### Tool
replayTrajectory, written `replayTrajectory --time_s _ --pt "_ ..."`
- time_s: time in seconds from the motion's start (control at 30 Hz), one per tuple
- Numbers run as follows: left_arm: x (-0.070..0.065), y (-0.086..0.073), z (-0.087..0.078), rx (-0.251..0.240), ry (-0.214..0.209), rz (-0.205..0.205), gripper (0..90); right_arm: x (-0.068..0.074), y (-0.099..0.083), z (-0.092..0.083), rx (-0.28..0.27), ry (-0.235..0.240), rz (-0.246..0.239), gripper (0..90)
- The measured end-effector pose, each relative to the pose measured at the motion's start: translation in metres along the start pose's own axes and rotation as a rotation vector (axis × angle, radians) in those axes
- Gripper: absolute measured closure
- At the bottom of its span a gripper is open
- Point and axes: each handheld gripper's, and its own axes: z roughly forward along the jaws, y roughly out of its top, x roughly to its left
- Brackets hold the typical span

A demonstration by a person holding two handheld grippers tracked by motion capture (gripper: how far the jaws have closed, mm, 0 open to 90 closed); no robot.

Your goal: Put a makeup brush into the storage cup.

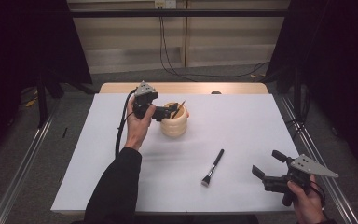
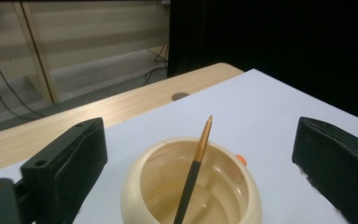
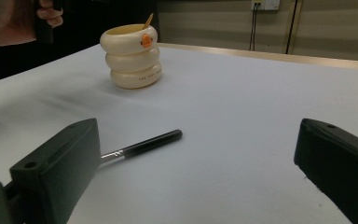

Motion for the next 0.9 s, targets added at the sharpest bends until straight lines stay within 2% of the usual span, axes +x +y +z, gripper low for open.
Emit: replayTrajectory --time_s 0.03,0.13,0.2,0.3,0.33,0.4,0.5,0.53,0.63,0.73,0.8,0.87,0.9 --pt "0.0 -0.001 -0.001 -0.008 -0.001 -0.013 3.3 0.0 0.0 0.0 0.001 0.0 0.0 0.0" --pt "-0.002 -0.002 -0.005 -0.002 0.023 0.016 3.3 0.0 0.0 0.001 0.0 0.005 0.0 0.0" --pt "-0.004 -0.003 -0.007 0.007 0.022 0.034 2.9 -0.001 0.0 0.001 0.006 0.001 -0.013 0.1" --pt "-0.01 -0.003 -0.012 0.003 0.045 0.05 2.6 -0.001 0.001 0.001 -0.006 -0.001 0.008 0.2" --pt "-0.011 -0.003 -0.013 -0.004 0.035 0.051 2.8 -0.001 0.001 0.001 -0.008 0.001 0.006 0.1" --pt "-0.013 -0.004 -0.019 -0.018 0.013 0.024 2.2 -0.001 0.0 0.001 -0.004 0.007 -0.009 0.1" --pt "-0.017 -0.003 -0.027 -0.018 0.018 0.033 2.3 -0.001 0.001 0.001 -0.007 0.004 -0.004 0.1" --pt "-0.017 -0.003 -0.031 -0.035 -0.004 0.04 2.8 -0.001 0.001 0.001 -0.007 0.004 -0.002 0.1" --pt "-0.022 -0.005 -0.041 -0.036 0.018 0.064 2.1 0.0 0.001 0.001 -0.006 0.005 -0.004 0.1" --pt "-0.023 -0.009 -0.048 -0.05 0.014 0.071 1.8 0.001 0.0 0.001 -0.004 0.004 0.001 0.1" --pt "-0.025 -0.011 -0.053 -0.057 0.029 0.065 1.7 0.0 0.0 0.001 0.003 0.003 -0.012 0.1" --pt "-0.026 -0.014 -0.057 -0.041 0.056 0.064 1.8 0.0 0.0 0.001 0.001 0.003 -0.008 0.1" --pt "-0.026 -0.016 -0.059 -0.04 0.056 0.066 2.0 0.0 0.0 0.001 -0.002 0.003 -0.002 0.1"
